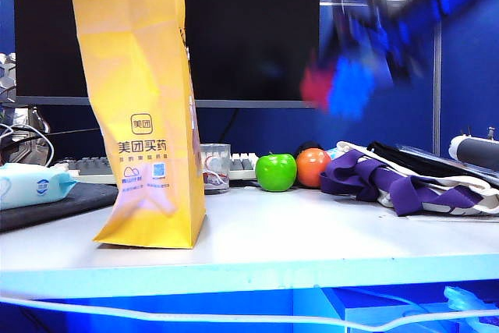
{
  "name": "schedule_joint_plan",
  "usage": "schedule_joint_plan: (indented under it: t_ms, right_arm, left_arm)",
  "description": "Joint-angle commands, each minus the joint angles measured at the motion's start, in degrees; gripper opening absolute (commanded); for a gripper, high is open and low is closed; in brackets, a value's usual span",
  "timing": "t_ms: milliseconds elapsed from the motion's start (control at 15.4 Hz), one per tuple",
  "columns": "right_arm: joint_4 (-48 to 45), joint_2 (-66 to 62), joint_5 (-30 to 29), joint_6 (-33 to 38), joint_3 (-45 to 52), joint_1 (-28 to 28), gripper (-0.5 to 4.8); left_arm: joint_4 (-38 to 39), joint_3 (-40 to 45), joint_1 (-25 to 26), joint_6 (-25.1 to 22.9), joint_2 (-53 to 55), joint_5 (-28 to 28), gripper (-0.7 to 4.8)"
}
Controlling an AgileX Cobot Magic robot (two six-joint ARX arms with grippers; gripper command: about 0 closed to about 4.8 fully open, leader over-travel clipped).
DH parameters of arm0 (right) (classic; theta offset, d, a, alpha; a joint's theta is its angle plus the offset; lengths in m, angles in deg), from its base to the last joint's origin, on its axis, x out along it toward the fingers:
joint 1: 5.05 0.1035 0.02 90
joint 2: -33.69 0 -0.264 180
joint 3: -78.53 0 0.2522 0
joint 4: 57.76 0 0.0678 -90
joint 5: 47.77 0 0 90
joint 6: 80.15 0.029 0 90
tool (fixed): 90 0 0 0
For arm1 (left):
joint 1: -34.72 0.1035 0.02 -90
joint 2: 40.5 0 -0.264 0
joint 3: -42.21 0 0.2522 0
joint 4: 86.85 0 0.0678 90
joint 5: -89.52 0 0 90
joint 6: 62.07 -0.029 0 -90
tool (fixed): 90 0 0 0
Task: Pick up the Rubik's Cube and throw it into the yellow paper bag.
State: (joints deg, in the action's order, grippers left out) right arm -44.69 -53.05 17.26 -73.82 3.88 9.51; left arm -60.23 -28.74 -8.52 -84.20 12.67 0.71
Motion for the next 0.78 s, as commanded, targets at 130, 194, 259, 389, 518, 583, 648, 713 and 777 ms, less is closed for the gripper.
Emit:
schedule_joint_plan:
  t_ms: [130, 194, 259, 389, 518, 583, 648, 713, 777]
  right_arm:
    - [5.05, 1.68, -7.61, -0.22, -13.66, 3.45, -0.04]
    - [6.12, 1.75, -9.44, -0.24, -15.82, 4.70, -0.04]
    - [7.52, 1.75, -11.08, -0.44, -18.56, 6.21, -0.04]
    - [10.49, 1.75, -11.45, -2.12, -23.17, 9.57, -0.04]
    - [12.66, 1.66, -13.64, -3.50, -26.95, 13.75, -0.04]
    - [12.70, 1.66, -13.75, -3.48, -27.74, 15.52, -0.04]
    - [12.48, 1.64, -14.12, -3.48, -28.09, 16.98, -0.04]
    - [12.46, 1.18, -15.78, -3.56, -28.70, 18.12, -0.04]
    - [12.24, 0.28, -18.01, -3.56, -29.51, 18.78, -0.04]
  left_arm:
    - [7.45, -5.81, 18.03, 2.08, 0.00, -12.35, 4.42]
    - [8.74, -5.81, 22.40, 2.21, 0.00, -17.00, 4.42]
    - [10.56, -5.79, 27.76, 2.23, 0.04, -23.67, 4.42]
    - [13.38, -5.79, 39.78, 4.22, 0.04, -39.65, 4.42]
    - [12.76, -5.79, 51.67, 6.75, 0.02, -59.08, 3.98]
    - [12.98, -5.79, 53.11, 6.03, 0.02, -61.61, 3.98]
    - [13.53, -5.79, 53.09, 6.03, 0.02, -63.17, 3.98]
    - [14.43, -5.77, 53.07, 5.95, 0.09, -65.81, 3.98]
    - [15.45, -5.75, 53.07, 5.46, 0.11, -65.09, 3.98]
